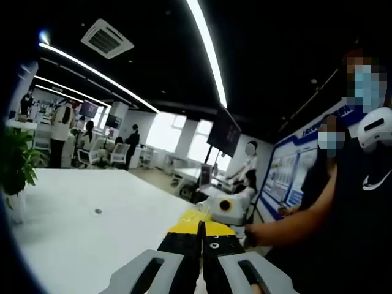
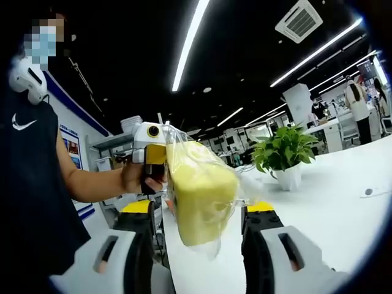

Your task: Compare the silicone blocks by pressing each to a similar depth, holding the contact briefly, and releasing to observe deformation and rebound differences across the visible hardness samples.

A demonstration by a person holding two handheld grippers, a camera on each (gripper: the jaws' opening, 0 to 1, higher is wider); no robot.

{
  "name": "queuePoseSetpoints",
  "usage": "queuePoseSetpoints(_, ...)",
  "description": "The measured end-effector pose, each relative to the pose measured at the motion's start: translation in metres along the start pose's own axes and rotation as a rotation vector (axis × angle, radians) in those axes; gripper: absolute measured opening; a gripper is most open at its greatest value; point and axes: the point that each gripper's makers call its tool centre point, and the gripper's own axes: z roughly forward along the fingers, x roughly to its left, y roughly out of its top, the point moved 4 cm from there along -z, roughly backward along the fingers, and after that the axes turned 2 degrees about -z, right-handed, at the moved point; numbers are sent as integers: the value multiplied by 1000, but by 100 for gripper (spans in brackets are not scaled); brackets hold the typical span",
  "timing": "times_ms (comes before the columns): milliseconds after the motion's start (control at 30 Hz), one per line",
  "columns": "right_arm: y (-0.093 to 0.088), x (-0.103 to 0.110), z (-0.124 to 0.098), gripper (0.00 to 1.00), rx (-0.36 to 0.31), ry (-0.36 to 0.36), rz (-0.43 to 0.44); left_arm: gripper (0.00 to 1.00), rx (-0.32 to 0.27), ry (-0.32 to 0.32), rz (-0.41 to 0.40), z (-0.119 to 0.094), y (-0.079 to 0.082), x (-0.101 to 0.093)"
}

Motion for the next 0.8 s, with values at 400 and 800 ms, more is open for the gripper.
queuePoseSetpoints(400, 3, 12, 7, 25, 4, 28, 4, 0, -18, 26, 30, -8, -1, -3)
queuePoseSetpoints(800, 11, 13, 9, 13, 93, 35, 19, 0, -58, 60, 116, -10, 3, -1)
